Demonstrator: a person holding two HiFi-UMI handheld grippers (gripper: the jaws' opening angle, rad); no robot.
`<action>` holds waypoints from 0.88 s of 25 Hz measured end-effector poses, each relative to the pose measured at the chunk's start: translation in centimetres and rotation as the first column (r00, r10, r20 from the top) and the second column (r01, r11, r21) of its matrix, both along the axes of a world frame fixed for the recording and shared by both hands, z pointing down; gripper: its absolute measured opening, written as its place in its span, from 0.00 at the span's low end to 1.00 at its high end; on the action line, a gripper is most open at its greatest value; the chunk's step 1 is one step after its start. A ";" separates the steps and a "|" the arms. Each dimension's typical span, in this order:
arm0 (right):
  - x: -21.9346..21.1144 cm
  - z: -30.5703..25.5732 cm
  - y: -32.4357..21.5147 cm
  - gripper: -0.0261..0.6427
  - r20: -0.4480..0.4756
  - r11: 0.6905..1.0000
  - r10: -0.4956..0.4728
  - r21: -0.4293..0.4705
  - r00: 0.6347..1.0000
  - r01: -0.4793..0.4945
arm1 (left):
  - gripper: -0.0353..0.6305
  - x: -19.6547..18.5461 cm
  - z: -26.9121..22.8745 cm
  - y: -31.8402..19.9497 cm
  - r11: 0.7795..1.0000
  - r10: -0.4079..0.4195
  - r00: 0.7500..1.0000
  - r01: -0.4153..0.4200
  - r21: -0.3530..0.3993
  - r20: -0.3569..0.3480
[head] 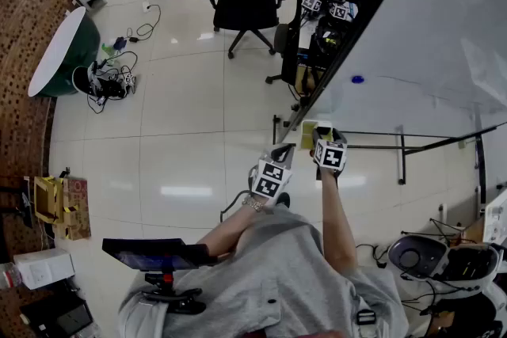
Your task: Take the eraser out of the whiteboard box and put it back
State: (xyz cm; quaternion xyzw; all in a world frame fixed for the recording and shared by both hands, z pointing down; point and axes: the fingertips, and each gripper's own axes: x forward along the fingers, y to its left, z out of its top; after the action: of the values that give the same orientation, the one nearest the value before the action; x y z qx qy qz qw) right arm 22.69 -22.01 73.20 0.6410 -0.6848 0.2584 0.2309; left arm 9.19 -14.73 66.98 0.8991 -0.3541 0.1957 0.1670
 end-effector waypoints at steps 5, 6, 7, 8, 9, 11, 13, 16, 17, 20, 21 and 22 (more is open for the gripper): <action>0.1 1.0 0.2 0.47 -0.010 1.000 0.017 -0.018 1.000 -0.017 | 0.07 -0.2 0.1 -0.5 1.000 -0.019 1.000 0.019 -0.011 -0.003; 0.2 1.0 0.2 0.45 -0.013 1.000 0.023 -0.021 1.000 -0.024 | 0.07 -0.2 0.1 -0.5 1.000 -0.022 1.000 0.022 -0.012 -0.004; 0.4 1.0 0.2 0.44 -0.023 0.999 0.026 -0.026 0.999 -0.027 | 0.07 -0.2 0.1 -0.6 1.000 -0.026 1.000 0.026 -0.014 -0.005; 0.4 0.9 0.3 0.43 -0.046 0.999 0.025 -0.031 0.999 -0.026 | 0.07 -0.2 0.2 -0.6 1.000 -0.027 1.000 0.027 -0.015 -0.005; 0.5 0.7 0.3 0.44 -0.081 0.999 0.022 -0.035 0.996 -0.025 | 0.07 -0.3 0.2 -0.6 1.000 -0.027 1.000 0.027 -0.016 -0.004; 0.5 0.5 0.2 0.45 -0.141 0.999 0.012 -0.038 0.990 -0.018 | 0.06 -0.4 0.4 -0.6 1.000 -0.024 1.000 0.024 -0.018 -0.002; 0.2 0.6 -0.2 0.49 -0.139 0.999 0.004 -0.034 0.990 -0.009 | 0.06 -0.6 0.5 -0.7 0.999 -0.028 1.000 0.028 -0.020 -0.003; 0.0 0.9 -0.7 0.44 -0.121 1.000 0.000 -0.028 0.993 -0.004 | 0.06 -0.7 0.5 -1.0 0.999 -0.036 0.999 0.036 -0.016 -0.006; 0.0 0.9 -0.7 0.40 -0.129 1.000 -0.011 -0.031 0.992 0.007 | 0.06 -0.7 0.4 -1.1 0.999 -0.036 0.999 0.036 -0.014 -0.006; -0.5 0.3 -0.6 0.39 -0.149 0.999 -0.048 -0.029 0.988 0.044 | 0.06 -0.6 0.1 -1.2 0.999 -0.033 0.999 0.033 -0.009 -0.010; -0.6 -0.3 -0.5 0.39 -0.145 0.999 -0.051 -0.018 0.988 0.049 | 0.06 -0.6 0.0 -1.2 0.999 -0.033 0.999 0.033 -0.009 -0.011; -0.7 -1.1 -0.3 0.39 -0.130 0.999 -0.049 0.001 0.990 0.050 | 0.06 -0.5 -0.1 -1.2 0.999 -0.033 0.999 0.033 -0.008 -0.013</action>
State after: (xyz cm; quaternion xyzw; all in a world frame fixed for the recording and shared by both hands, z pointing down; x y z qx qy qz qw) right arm 22.01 -22.34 72.08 0.6398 -0.6845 0.2089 0.2802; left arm 8.68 -15.89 66.92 0.8938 -0.3669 0.1884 0.1759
